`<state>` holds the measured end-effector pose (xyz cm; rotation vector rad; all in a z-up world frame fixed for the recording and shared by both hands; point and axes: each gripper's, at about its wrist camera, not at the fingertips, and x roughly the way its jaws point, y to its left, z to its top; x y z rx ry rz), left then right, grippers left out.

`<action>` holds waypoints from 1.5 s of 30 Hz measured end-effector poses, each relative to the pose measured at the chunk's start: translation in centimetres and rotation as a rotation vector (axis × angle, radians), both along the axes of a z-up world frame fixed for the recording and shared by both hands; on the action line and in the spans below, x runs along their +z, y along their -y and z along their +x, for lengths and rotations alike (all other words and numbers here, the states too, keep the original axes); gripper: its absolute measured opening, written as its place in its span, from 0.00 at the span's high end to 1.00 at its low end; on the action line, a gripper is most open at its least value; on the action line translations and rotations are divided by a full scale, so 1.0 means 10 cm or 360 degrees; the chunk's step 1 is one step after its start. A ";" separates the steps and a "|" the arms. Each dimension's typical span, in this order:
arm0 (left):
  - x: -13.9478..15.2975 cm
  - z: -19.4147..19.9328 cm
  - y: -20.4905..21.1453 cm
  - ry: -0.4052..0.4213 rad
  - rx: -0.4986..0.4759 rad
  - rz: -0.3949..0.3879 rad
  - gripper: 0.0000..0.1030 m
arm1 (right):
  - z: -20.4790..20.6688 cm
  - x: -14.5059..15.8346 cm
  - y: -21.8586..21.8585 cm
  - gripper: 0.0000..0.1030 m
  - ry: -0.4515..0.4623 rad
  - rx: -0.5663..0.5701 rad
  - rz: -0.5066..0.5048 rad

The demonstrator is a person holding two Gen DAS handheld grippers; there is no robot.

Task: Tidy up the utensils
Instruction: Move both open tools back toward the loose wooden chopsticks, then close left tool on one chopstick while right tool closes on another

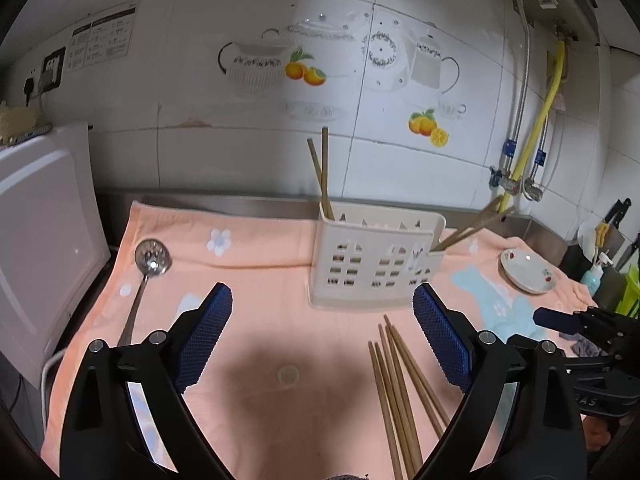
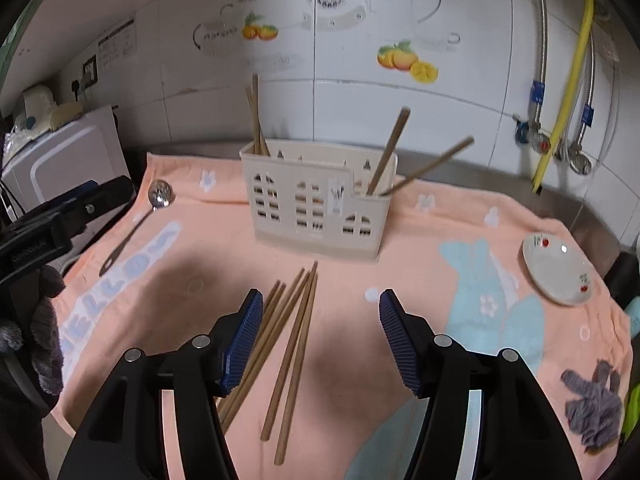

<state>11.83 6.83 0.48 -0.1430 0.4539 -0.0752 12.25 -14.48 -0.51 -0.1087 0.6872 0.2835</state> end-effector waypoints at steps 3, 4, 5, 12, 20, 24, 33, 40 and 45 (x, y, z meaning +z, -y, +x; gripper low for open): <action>-0.07 -0.05 0.00 -0.0022 0.0008 0.0003 0.12 | -0.03 -0.09 0.02 0.38 -0.0035 -0.0012 0.0014; -0.10 -0.07 0.00 -0.0033 0.0012 -0.0001 0.12 | -0.04 -0.11 0.02 0.38 -0.0042 -0.0017 0.0012; -0.12 -0.08 0.00 -0.0040 0.0013 -0.0005 0.12 | -0.05 -0.13 0.02 0.38 -0.0046 -0.0025 0.0006; -0.23 -0.18 0.08 -0.0088 0.0004 0.0048 0.12 | -0.13 -0.27 0.04 0.36 -0.0052 -0.0056 -0.0051; -0.47 -0.33 0.27 -0.0186 -0.0045 0.0151 0.12 | -0.20 -0.45 0.17 0.36 -0.0112 -0.0092 -0.0062; -0.66 -0.39 0.37 -0.0261 -0.0082 0.0183 0.12 | -0.23 -0.47 0.26 0.36 -0.0124 -0.0128 -0.0035; -1.05 -0.46 0.52 -0.0455 -0.0135 0.0227 0.13 | -0.26 -0.53 0.38 0.35 -0.0154 -0.0177 -0.0008; -1.23 -0.39 0.65 -0.0555 -0.0161 0.0231 0.20 | -0.26 -0.58 0.39 0.34 -0.0181 -0.0181 0.0000; -1.32 -0.35 0.70 -0.0603 -0.0165 0.0250 0.29 | -0.26 -0.61 0.42 0.34 -0.0196 -0.0195 0.0014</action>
